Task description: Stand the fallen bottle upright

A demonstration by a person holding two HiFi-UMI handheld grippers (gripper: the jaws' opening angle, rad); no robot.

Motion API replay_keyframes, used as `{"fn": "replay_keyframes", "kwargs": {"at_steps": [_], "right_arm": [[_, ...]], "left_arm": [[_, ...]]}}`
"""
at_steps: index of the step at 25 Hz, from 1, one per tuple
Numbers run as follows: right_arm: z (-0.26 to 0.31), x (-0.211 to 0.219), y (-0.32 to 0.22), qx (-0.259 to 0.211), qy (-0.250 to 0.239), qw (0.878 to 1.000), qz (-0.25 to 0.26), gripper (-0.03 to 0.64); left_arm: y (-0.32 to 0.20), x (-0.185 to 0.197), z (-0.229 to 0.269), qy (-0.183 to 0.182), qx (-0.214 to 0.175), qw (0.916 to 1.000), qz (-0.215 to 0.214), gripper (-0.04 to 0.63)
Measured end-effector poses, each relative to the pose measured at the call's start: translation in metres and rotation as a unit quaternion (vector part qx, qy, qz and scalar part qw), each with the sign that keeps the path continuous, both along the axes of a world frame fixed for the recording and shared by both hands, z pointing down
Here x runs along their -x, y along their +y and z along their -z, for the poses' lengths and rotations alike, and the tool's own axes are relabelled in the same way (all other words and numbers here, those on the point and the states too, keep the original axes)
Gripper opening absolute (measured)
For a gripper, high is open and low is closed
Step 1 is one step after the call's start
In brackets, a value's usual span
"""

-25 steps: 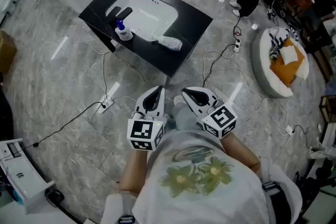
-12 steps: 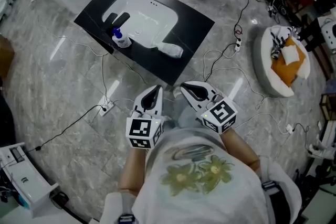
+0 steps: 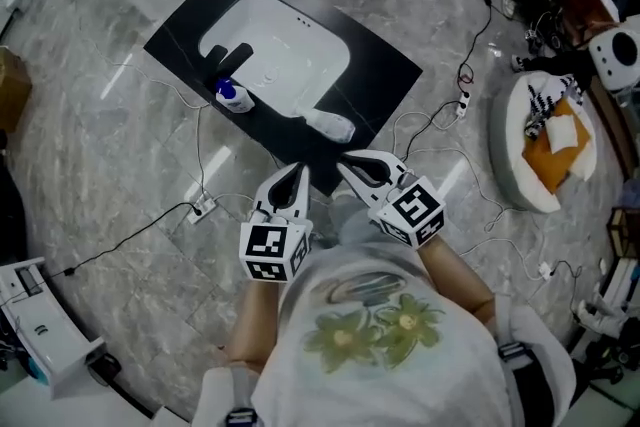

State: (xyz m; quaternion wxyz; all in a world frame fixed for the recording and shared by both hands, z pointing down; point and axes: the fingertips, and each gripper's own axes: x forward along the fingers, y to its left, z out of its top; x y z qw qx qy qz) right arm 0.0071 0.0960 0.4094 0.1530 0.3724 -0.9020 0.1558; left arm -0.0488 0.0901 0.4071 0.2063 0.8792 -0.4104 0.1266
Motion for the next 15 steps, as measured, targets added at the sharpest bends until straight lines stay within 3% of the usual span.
{"fn": "replay_keyframes", "kwargs": {"at_steps": [4, 15], "right_arm": [[-0.002, 0.002, -0.027, 0.005, -0.009, 1.0, 0.024, 0.044], [-0.045, -0.003, -0.093, 0.06, 0.04, 0.996, 0.06, 0.048]], "left_arm": [[-0.019, 0.002, -0.006, -0.006, 0.009, 0.9998, 0.017, 0.018], [-0.065, 0.0, -0.025, -0.016, 0.033, 0.9976, 0.058, 0.018]]}}
